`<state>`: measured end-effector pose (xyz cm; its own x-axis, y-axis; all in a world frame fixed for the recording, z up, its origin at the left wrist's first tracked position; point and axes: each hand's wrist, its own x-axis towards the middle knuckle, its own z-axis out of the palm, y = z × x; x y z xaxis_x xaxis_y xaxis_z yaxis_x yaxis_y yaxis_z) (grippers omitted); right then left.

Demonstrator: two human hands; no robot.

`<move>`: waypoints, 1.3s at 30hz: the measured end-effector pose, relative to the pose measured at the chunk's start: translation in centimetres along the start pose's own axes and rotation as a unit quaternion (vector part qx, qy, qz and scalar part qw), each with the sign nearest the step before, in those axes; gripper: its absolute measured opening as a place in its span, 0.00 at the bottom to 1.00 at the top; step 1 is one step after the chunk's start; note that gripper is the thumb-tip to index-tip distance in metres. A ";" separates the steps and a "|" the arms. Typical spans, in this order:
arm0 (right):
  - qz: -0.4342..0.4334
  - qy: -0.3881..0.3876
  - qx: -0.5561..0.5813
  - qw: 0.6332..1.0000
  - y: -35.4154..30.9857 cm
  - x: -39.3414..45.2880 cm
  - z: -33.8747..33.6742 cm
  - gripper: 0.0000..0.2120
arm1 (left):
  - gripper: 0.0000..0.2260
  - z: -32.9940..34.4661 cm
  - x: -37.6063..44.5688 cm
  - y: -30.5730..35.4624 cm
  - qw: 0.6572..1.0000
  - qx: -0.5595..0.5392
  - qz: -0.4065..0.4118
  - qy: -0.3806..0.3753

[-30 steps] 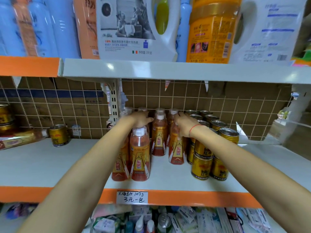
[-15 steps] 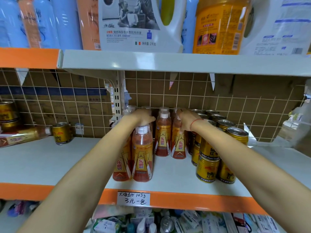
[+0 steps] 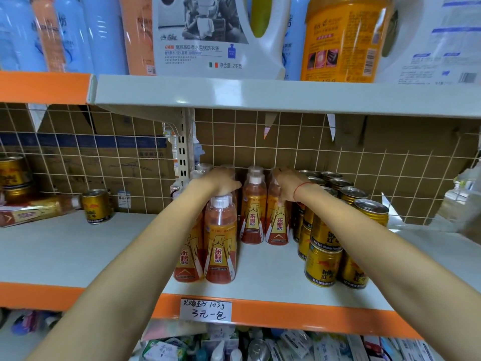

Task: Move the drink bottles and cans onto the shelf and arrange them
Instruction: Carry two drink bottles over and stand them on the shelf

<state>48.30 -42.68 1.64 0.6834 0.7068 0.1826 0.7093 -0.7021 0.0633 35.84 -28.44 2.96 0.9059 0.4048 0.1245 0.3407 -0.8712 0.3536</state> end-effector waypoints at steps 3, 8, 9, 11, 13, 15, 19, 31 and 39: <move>0.008 0.000 0.007 1.000 0.0 0.0 0.1 0.37 | 0.21 0.0 0.0 0.0 1.000 0.001 -0.002 -0.004; 0.009 -0.001 0.015 1.000 0.2 0.0 -0.1 0.35 | 0.20 0.1 0.2 0.0 1.000 0.012 0.000 -0.008; 0.008 -0.003 0.010 1.000 0.2 -0.1 -0.1 0.36 | 0.20 0.1 0.2 0.0 1.000 0.012 0.000 -0.008; 0.004 -0.005 -0.003 1.000 0.2 -0.1 0.1 0.38 | 0.21 0.1 0.2 -0.1 1.000 0.015 0.001 -0.007; -0.002 -0.008 -0.013 1.000 0.1 -0.1 0.2 0.41 | 0.21 0.1 0.3 -0.2 1.000 0.017 0.001 -0.010; -0.009 -0.008 -0.025 1.000 0.1 -0.2 0.2 0.43 | 0.22 0.2 0.3 -0.2 1.000 0.018 0.002 -0.014; -0.002 -0.007 -0.018 1.000 0.0 -0.6 0.0 0.43 | 0.22 0.1 0.1 -0.2 1.000 0.025 0.005 -0.004; -0.011 0.050 0.015 0.999 -0.3 -4.2 -0.7 0.38 | 0.22 -0.4 -2.7 -0.5 0.999 0.000 0.030 0.038; -0.024 0.079 0.046 0.996 -2.7 -7.8 -2.5 0.33 | 0.24 -1.4 -6.7 -1.0 0.995 0.052 0.064 0.052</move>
<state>40.61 -46.49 2.47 0.6182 0.7118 0.3336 0.7582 -0.6519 -0.0142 29.08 -29.88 3.02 0.9145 0.3102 0.2596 0.2530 -0.9394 0.2312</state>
